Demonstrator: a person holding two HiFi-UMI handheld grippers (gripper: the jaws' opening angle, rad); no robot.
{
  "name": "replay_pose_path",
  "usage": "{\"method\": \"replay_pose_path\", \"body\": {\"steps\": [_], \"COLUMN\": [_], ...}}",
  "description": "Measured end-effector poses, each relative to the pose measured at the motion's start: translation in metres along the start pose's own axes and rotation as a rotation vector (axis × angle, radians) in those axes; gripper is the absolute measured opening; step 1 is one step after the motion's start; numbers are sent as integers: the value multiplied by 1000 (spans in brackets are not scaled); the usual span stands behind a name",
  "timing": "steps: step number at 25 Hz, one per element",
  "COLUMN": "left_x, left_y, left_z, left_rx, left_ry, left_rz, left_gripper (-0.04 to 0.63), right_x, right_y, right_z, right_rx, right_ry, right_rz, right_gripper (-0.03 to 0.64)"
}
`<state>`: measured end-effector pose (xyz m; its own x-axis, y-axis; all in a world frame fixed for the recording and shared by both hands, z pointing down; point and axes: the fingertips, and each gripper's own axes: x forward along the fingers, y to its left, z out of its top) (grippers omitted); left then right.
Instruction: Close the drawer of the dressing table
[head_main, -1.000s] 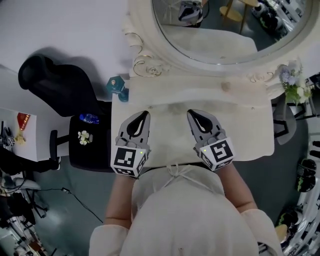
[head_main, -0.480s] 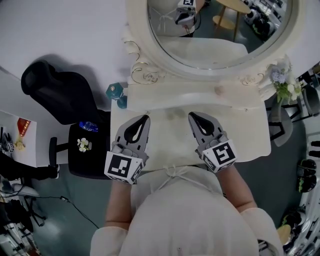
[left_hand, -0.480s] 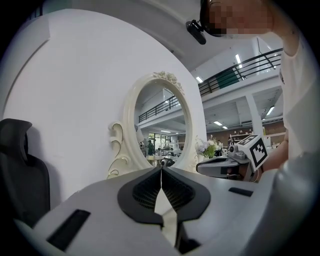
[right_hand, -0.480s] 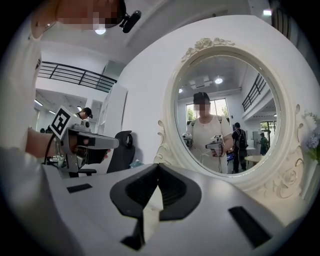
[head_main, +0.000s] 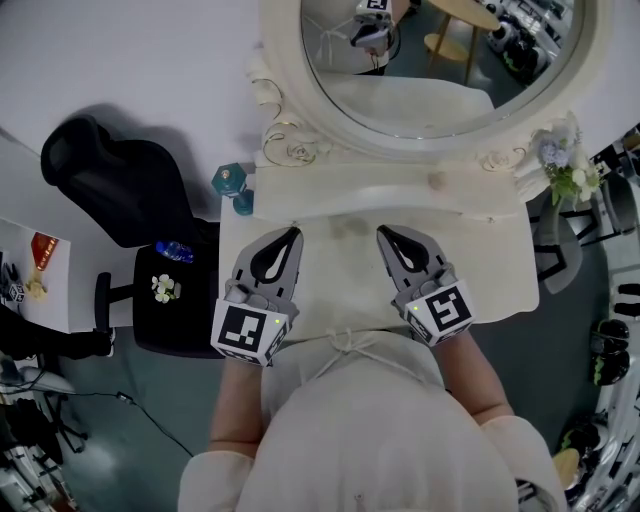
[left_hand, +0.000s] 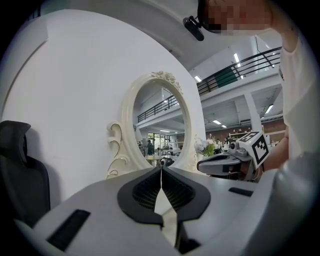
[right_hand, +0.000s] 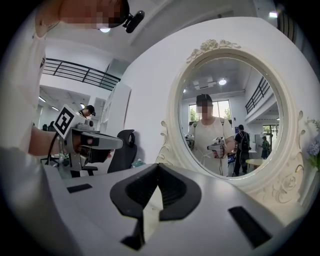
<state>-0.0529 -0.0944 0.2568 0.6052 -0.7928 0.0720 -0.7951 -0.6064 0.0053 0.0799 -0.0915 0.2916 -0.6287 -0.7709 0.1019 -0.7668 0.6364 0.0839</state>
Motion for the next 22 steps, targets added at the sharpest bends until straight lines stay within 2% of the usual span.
{"method": "replay_pose_path", "body": {"steps": [6,22], "left_x": [1,14], "left_y": [0,10], "left_z": [-5,-14], "left_rx": [30,-2], "left_ry": [12,42], "left_rz": [-14,8], "left_gripper": [21,23], "right_x": [6,20], "right_y": [2,-9], "right_z": [-2,-11], "right_rx": [-12,7], "right_ry": [4,29], "right_rz": [7,-3], "right_gripper": [3,3]}}
